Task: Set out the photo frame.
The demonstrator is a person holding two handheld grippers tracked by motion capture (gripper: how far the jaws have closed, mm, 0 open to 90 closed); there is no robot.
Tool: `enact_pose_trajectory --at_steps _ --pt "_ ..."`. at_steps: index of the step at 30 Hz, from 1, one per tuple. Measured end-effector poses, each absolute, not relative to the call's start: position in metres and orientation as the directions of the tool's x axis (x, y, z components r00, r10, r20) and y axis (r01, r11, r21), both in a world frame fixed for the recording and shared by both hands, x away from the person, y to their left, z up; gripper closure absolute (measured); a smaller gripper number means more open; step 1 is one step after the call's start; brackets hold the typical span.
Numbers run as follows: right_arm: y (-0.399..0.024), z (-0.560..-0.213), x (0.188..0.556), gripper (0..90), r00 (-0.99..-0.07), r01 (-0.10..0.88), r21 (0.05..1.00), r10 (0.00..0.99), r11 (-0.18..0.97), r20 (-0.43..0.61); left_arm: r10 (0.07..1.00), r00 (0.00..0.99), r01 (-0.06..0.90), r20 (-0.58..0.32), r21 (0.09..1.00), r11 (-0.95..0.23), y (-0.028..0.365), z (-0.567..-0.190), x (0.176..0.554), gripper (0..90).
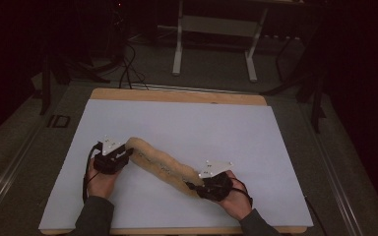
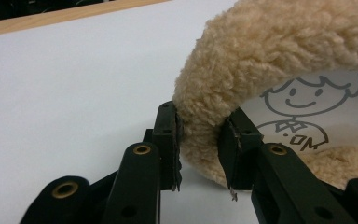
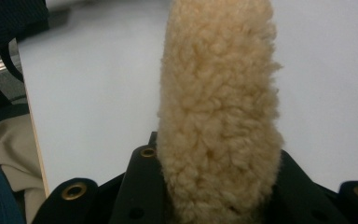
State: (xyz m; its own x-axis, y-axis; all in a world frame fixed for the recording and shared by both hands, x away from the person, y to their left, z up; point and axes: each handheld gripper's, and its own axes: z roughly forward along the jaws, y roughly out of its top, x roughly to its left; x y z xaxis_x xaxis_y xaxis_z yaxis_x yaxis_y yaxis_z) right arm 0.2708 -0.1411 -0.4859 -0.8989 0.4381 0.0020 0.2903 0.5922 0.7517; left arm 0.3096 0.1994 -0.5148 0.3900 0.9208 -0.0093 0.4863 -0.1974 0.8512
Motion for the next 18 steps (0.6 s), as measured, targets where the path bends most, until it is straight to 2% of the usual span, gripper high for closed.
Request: enact_pose_trajectory --at_steps 9,18 --pt "-0.1433 -0.4853 0.2727 70.2 -0.883 0.305 0.748 0.470 0.590 -0.010 0.925 0.378 0.504 -0.041 0.847 -0.169 0.2001 -0.5145 0.3093 72.7" --pt "-0.1482 -0.4873 0.2745 52.7 -0.857 0.342 0.737 0.516 0.583 -0.011 0.928 0.369 0.514 -0.053 0.843 -0.156 0.2005 -0.5144 0.3083 73.1"
